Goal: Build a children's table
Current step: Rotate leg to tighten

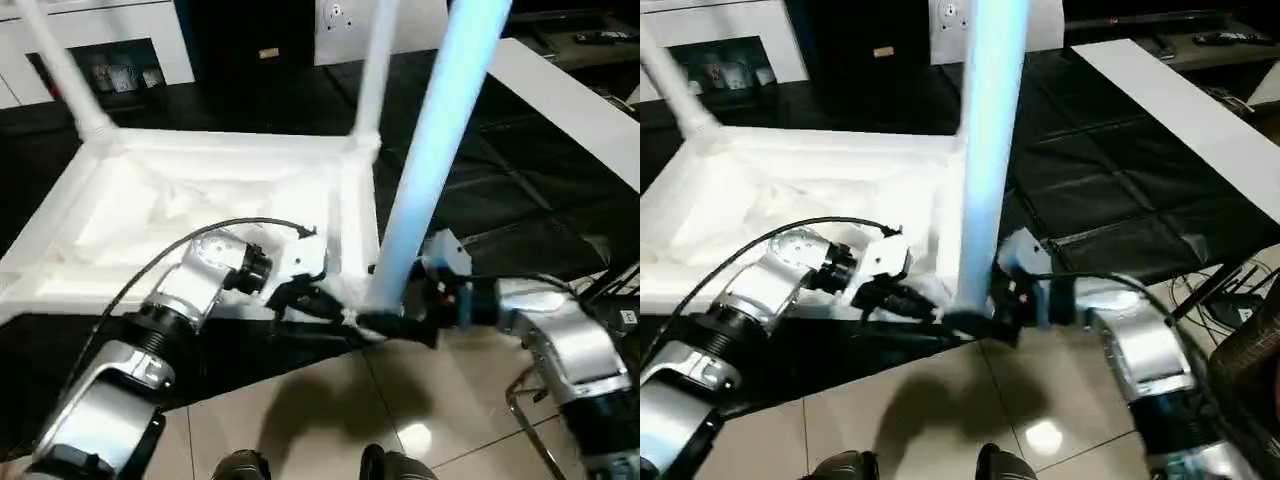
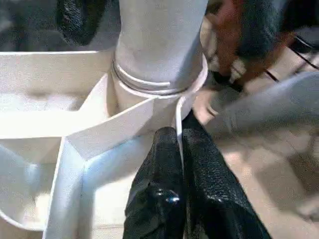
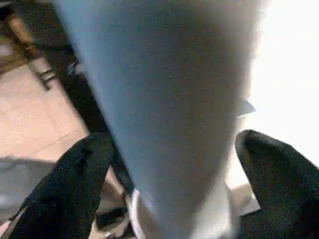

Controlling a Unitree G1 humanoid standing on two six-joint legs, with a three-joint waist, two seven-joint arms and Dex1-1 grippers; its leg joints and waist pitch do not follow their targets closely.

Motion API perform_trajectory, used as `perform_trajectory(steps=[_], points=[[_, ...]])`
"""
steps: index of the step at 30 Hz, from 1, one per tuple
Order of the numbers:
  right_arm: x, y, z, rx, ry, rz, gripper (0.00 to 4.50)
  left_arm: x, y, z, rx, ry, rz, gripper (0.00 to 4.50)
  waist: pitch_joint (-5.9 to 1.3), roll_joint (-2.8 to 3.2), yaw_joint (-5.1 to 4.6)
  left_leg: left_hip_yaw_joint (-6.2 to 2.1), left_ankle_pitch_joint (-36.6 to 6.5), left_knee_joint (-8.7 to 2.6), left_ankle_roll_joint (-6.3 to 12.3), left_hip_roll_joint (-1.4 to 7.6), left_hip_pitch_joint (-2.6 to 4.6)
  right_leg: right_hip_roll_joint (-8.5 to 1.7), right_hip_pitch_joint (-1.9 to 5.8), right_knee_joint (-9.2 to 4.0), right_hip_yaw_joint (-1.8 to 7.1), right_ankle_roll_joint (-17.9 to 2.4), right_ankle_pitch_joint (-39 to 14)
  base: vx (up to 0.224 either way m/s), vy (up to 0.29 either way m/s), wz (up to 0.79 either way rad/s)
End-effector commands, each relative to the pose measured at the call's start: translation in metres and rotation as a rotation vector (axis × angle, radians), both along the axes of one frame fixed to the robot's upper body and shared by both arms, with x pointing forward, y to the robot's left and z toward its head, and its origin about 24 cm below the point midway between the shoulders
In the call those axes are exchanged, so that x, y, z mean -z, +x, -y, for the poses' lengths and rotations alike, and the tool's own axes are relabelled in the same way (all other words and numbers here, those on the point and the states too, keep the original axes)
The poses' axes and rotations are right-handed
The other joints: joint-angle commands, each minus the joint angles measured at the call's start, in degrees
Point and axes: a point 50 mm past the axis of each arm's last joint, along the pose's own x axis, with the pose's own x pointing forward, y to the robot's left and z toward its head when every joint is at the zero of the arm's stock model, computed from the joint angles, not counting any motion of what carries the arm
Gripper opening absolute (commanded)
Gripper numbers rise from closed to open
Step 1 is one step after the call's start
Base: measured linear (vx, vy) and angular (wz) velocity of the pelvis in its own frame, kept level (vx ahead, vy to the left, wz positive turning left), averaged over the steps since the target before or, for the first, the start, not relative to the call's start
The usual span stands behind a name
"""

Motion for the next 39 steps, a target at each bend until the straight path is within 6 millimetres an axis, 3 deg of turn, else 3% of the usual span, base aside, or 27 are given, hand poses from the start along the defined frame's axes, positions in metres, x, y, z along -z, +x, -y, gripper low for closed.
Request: perform_trajectory(steps=[1,2,6,10,11,23,26,32,34,36,39], points=[[-0.002,0.0,0.0,-0.072,-0.004,-0.002,3.94,0.003,-0.006,0.006,0.126,0.063,-0.03,0.0,-4.46,-0.68,0.09,0.29,-11.09,-3.39,5.35,1.43,0.41,-2.93,4.08,-3.37,2.73,-10.58,-20.43,0.0,0.0,0.0],[-0.002,0.0,0.001,-0.103,-0.015,-0.015,3.94,0.003,-0.006,0.004,0.148,0.076,-0.032,0.0,-4.63,-0.93,0.2,0.34,-10.86,-3.25,5.54,1.36,0.43,-2.9,4.16,-3.28,2.66,-10.68,-20.71,0.0,0.0,0.0],[-0.002,0.001,0.002,-0.135,-0.03,-0.027,3.59,0.001,-0.005,0.003,0.161,0.084,-0.029,0.0,-4.76,-0.87,0.81,0.42,-9.29,-3.13,5.73,1.46,0.36,-2.83,4.15,-3.02,2.69,-10.93,-19.23,0.0,0.0,0.0],[-0.001,0.001,0.003,-0.182,-0.043,-0.044,3.43,0.0,-0.004,0.001,0.171,0.092,-0.029,0.0,-4.86,-1.19,1.26,0.45,-9.83,-3.03,5.56,1.44,0.38,-2.9,4.17,-2.94,2.64,-10.94,-19.95,0.0,0.0,0.0],[-0.001,0.002,0.002,-0.195,-0.043,-0.048,3.15,0.001,-0.004,0.001,0.175,0.092,-0.032,0.0,-4.9,-1.21,1.29,0.39,-9.56,-3.01,5.42,1.43,0.27,-2.95,4.26,-2.93,2.62,-10.66,-20.17,0.0,0.0,0.0],[0.001,0.002,-0.002,-0.255,-0.025,-0.086,2.24,0.003,-0.004,-0.001,0.176,0.092,-0.042,0.0,-4.76,-1.48,1.3,0.31,-10.73,-2.92,4.52,1.36,0.28,-2.85,4.08,-3.06,2.61,-9.6,-23.26,0.0,0.0,0.0],[0.001,0.001,-0.002,-0.261,-0.017,-0.094,2.11,0.003,-0.003,0.0,0.167,0.085,-0.043,0.0,-4.78,-1.75,1.19,0.32,-10.81,-2.93,4.51,1.43,0.3,-2.77,4.03,-3.01,2.62,-9.68,-22.81,0.0,0.0,0.0],[0.003,-0.005,-0.009,-0.2,0.044,-0.116,2.06,0.001,0.004,0.006,0.03,0.011,-0.055,0.0,-4.67,-1.61,1.25,0.27,-11.39,-2.97,4.31,1.4,0.32,-2.77,4.07,-3.07,2.62,-9.71,-23.03,0.0,0.0,0.0],[0.006,-0.002,-0.017,-0.085,0.072,-0.127,2.06,0.001,0.009,0.01,-0.072,-0.03,-0.062,0.0,-4.48,-1.47,1.19,0.28,-11.86,-3.04,3.93,1.36,0.36,-2.71,3.95,-3.34,2.61,-9.14,-24.36,0.0,0.0,0.0],[0.009,0.003,-0.026,0.025,0.082,-0.123,2.06,-0.001,0.013,0.015,-0.157,-0.07,-0.062,0.0,-4.22,-1.27,0.76,-0.01,-14.06,-3.13,2.49,0.92,0.44,-2.8,3.83,-4.16,2.18,-6.98,-30.37,0.0,0.0,0.0],[0.012,0.011,-0.04,0.166,0.117,-0.134,2.06,-0.003,0.018,0.023,-0.27,-0.121,-0.066,0.0,-3.72,-1.44,-0.54,-0.31,-16.42,-3.07,1.09,0.41,0.36,-2.52,3.44,-5.17,1.46,-3.46,-37.64,0.0,0.0,0.0]])
